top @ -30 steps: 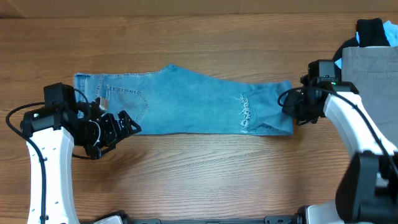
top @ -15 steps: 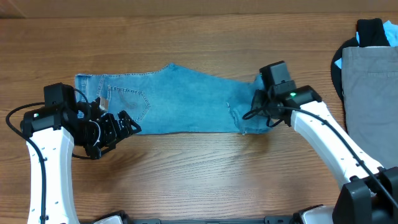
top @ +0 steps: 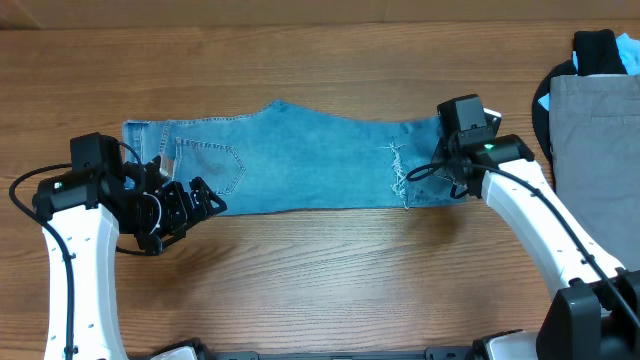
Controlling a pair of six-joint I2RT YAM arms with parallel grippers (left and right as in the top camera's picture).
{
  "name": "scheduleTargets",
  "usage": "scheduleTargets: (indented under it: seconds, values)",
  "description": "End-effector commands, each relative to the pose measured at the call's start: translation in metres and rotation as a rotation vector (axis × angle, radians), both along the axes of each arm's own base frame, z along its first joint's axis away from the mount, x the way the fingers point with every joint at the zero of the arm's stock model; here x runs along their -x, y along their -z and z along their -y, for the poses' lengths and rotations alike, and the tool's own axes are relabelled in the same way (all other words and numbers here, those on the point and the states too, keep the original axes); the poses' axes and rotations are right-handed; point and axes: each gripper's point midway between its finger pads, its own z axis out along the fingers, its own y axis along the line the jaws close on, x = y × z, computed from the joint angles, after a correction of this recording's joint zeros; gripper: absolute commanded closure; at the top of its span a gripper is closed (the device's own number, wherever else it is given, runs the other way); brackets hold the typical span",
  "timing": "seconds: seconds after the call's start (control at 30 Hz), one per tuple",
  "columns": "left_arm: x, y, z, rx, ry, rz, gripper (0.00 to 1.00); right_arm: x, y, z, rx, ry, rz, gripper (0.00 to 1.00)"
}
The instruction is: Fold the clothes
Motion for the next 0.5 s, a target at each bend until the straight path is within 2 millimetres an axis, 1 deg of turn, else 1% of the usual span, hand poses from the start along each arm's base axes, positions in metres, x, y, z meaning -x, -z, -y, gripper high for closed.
scheduleTargets:
  seconds: [0.0, 0.03, 0.1, 0.2, 0.33, 0.43, 0.47]
  values:
    - [0.000, 0.002, 0.001, 0.003, 0.004, -0.006, 0.00, -0.012, -0.017, -0.005, 0.047, 0.001, 0.073, 0.96]
    - [0.000, 0.002, 0.001, 0.003, 0.004, -0.006, 0.00, -0.013, -0.017, -0.012, 0.055, -0.015, 0.082, 0.96]
    - [0.000, 0.002, 0.001, 0.003, 0.005, -0.006, 0.00, -0.014, -0.015, -0.017, 0.083, -0.018, 0.090, 0.96]
    - [0.000, 0.002, 0.001, 0.001, 0.014, -0.001, 0.00, -0.014, -0.006, -0.020, 0.107, -0.002, 0.077, 0.96]
    - [0.000, 0.002, 0.001, 0.000, 0.017, 0.001, 0.00, -0.019, 0.016, -0.019, 0.125, 0.063, 0.060, 0.96]
    - [0.000, 0.002, 0.001, 0.000, 0.018, 0.001, 0.00, -0.017, 0.036, -0.023, 0.114, 0.086, 0.019, 0.96]
    - [0.000, 0.002, 0.001, 0.000, 0.018, 0.001, 0.00, -0.017, 0.038, -0.024, 0.114, 0.084, 0.016, 0.96]
